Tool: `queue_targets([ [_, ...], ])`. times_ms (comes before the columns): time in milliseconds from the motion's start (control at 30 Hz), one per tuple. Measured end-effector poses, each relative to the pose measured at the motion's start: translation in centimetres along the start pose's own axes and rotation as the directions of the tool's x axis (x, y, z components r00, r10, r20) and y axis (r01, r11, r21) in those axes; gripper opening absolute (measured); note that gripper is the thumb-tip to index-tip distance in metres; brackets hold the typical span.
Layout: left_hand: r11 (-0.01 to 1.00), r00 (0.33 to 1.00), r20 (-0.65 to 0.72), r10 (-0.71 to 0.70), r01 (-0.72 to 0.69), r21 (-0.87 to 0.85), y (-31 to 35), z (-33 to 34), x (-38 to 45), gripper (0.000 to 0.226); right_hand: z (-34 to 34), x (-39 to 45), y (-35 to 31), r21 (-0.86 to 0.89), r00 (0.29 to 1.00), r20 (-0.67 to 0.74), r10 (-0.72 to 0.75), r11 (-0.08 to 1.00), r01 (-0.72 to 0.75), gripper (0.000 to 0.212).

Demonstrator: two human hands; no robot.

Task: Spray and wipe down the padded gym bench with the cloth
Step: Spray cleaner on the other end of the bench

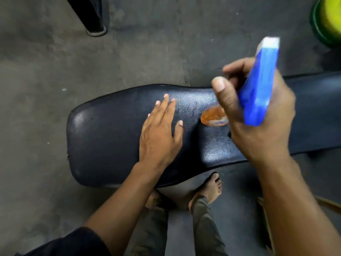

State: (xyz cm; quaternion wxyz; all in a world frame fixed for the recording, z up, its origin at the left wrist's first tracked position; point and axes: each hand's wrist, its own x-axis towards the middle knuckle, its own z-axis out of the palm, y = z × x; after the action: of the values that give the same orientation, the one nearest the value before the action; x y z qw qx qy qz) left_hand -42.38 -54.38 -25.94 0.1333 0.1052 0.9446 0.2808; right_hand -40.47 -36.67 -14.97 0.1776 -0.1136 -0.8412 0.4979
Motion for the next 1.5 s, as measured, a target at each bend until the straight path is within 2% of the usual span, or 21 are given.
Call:
queue_targets([
  [133,1.0,1.0,-0.002,-0.014,0.014,0.018,-2.6,-1.9,-1.4,0.067,3.1,-3.9,-2.4,-0.124,0.984,0.158,0.081,0.99,-0.062,0.035],
  [233,0.983,0.999,-0.018,-0.036,0.039,0.181,-6.1,-2.9,-3.0,0.072,6.7,-8.2,-3.1,-0.309,0.958,0.238,0.161,0.948,-0.083,0.037],
  [300,0.958,0.999,-0.032,-0.036,0.044,0.283,-8.9,-3.3,-4.0,0.072,8.9,-11.1,-2.6,-0.394,0.913,0.275,0.302,0.901,-0.18,0.037],
  [500,0.928,0.996,-0.037,0.078,-0.059,0.368,-14.6,-3.6,-5.3,0.071,12.8,-16.5,-1.6,-0.511,0.823,0.113,0.557,0.743,-0.432,0.055],
  [600,0.923,0.991,-0.079,0.109,-0.071,0.379,-15.0,-3.1,-5.6,0.071,13.8,-17.1,-1.3,-0.493,0.837,0.077,0.542,0.75,-0.441,0.055],
  [733,0.927,0.984,-0.123,0.126,-0.072,0.368,-15.1,-2.6,-5.7,0.07,14.5,-17.5,-0.9,-0.46,0.808,0.163,0.566,0.769,-0.445,0.059],
  [933,0.938,0.986,-0.125,0.11,-0.061,0.342,-15.1,-2.8,-5.8,0.068,16.0,-18.9,-1.9,-0.425,0.859,0.295,0.418,0.863,-0.274,0.046],
  [1000,0.953,0.985,-0.155,0.074,-0.025,0.302,-15.0,-2.8,-5.8,0.07,16.5,-19.5,-2.2,-0.429,0.85,0.329,0.413,0.867,-0.255,0.048],
  [1167,0.965,0.966,-0.233,-0.115,0.164,0.204,-16.8,-3.8,-7.5,0.086,18.1,-21.3,-3.1,-0.402,0.831,0.354,0.428,0.872,-0.278,0.05],
  [1400,0.973,0.986,-0.141,-0.09,0.117,0.198,-20.5,-5.9,-8.7,0.103,21.6,-22.1,-5.2,-0.375,0.8,0.421,0.428,0.885,-0.276,0.054],
  [1500,0.977,0.987,-0.123,-0.1,0.12,0.174,-21.3,-6.4,-8.4,0.114,23.0,-22.0,-5.7,-0.372,0.813,0.403,0.421,0.886,-0.275,0.047],
])
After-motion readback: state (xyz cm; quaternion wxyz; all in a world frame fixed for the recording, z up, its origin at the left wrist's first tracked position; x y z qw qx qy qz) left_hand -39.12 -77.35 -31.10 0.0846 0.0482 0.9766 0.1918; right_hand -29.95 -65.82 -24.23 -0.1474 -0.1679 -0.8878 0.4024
